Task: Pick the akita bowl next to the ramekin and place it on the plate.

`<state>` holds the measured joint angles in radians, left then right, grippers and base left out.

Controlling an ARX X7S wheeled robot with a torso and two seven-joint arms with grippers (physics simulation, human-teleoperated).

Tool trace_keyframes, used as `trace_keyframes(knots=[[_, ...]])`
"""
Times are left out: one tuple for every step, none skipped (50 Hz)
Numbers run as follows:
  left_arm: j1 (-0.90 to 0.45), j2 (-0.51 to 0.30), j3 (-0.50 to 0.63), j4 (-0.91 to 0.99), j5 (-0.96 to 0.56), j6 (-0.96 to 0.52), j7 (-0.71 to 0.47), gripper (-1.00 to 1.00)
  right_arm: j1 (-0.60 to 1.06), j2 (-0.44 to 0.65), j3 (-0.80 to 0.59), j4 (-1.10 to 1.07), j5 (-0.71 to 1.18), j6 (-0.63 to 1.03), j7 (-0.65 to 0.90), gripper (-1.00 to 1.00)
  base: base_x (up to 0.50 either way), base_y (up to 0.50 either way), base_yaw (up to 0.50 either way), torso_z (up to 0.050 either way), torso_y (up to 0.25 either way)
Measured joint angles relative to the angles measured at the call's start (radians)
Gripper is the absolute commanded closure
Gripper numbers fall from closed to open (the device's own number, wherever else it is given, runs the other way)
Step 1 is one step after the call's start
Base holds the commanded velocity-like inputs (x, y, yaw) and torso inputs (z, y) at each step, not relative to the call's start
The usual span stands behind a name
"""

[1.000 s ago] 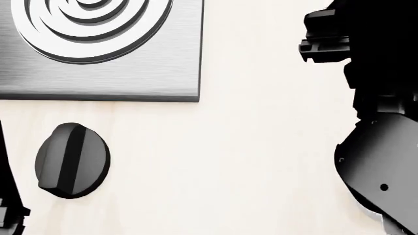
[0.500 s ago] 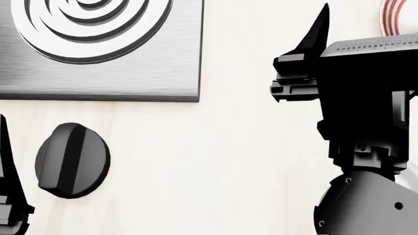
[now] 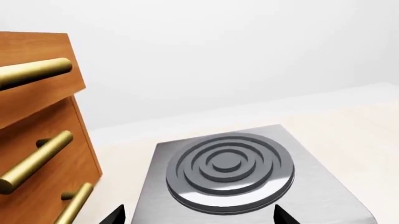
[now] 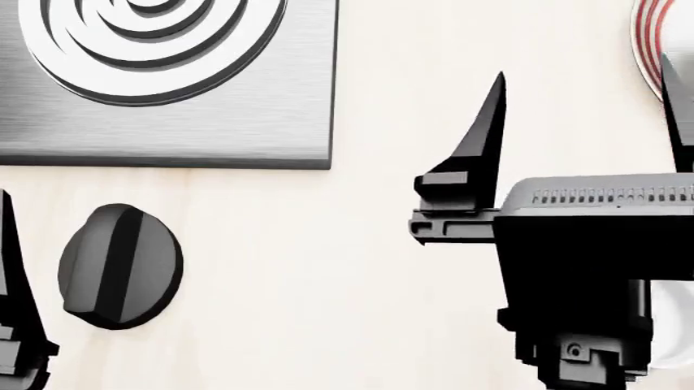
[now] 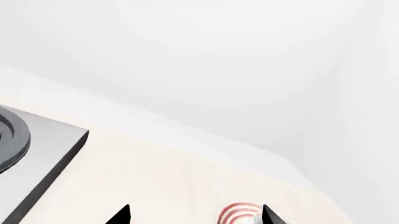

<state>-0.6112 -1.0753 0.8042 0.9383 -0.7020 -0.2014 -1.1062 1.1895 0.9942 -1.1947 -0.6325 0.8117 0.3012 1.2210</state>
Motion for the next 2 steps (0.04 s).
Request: trace_keyframes(knots=[[0.000, 0.000, 0.000, 0.000, 0.001, -0.001, -0.001, -1.00, -0.004, 0.002, -0.001, -0.008, -0.002, -0.002, 0.004, -1.00, 0.00, 0.00, 0.00, 0.000, 0.000], [0.000, 0.001, 0.001, 0.001, 0.003, -0.001, -0.001, -1.00, -0.008, 0.004, -0.002, -0.015, -0.004, -0.004, 0.008, -1.00, 0.00, 0.00, 0.00, 0.000, 0.000]])
